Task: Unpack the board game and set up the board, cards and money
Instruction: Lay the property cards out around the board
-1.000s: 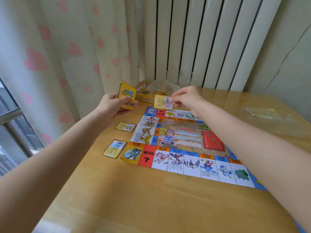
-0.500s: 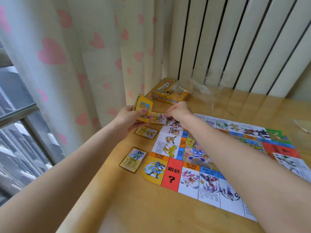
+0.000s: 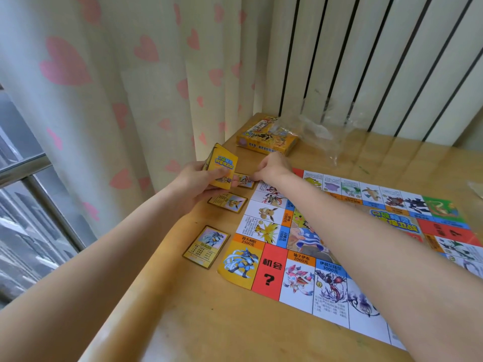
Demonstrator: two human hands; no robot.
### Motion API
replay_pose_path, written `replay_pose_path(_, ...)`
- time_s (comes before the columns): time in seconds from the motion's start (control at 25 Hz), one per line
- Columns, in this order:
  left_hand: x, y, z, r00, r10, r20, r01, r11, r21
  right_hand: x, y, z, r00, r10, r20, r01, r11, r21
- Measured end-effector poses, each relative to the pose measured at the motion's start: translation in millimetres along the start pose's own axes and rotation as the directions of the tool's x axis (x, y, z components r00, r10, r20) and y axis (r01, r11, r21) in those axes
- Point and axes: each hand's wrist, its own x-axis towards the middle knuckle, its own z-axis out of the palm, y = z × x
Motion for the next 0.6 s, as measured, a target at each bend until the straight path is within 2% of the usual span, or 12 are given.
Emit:
replay_pose_path(0.08,-3.3,-0.8,0.5,0.999,-0.008,0.034,0.008,1.0,-0.006,-7.5,-1.5,-4.5,0.996,-0.054,-0.07,0.055,0.998,0.013)
replay_pose_path(0.16,-7.4,0.7,2.0,0.998,-0.012,0.061,0.013,1.0,-0.024,-18.0,-4.7,-15.3,0.993,-0.09,-0.073,0.105,0.962,0.251)
replay_pose_path(0.24,-11.2,2.7,6.0,0.997,-0.018,0.072,0.021,0.999,-0.049,-34.3,-7.4,-32.5,0.974,-0.185,0.13,0.097,0.861,0.499)
replay_pose_path(0.32,-15.9,4.6,14.4,0.995,-0.014,0.097,0.02,0.998,-0.064,-52.3,-5.5,-46.8,0.913,-0.298,0.279,0.15,0.88,0.45)
replay_pose_path(0.36,-19.4,6.4,20.4,0.992,-0.011,0.126,0.021,0.997,-0.077,-58.4,-2.1,-53.0,0.905,-0.323,0.275,0.195,0.892,0.408)
replay_pose_path(0.44,-26.0,10.8,30.7,0.983,-0.008,0.185,0.034,0.99,-0.137,-67.7,3.7,-68.0,0.935,-0.294,0.199,0.207,0.907,0.367)
replay_pose_path(0.52,-32.6,15.1,38.1,0.981,-0.018,0.194,0.053,0.983,-0.177,-75.6,10.8,-85.4,0.964,-0.264,0.005,0.251,0.92,0.301)
replay_pose_path(0.56,-36.2,16.1,41.1,0.982,-0.036,0.184,0.071,0.98,-0.184,-78.9,15.0,-93.3,0.943,-0.291,-0.163,0.322,0.921,0.219)
replay_pose_path(0.6,-40.1,16.3,44.3,0.982,-0.062,0.179,0.097,0.976,-0.194,-82.0,19.1,-98.3,0.864,-0.382,-0.327,0.428,0.9,0.08)
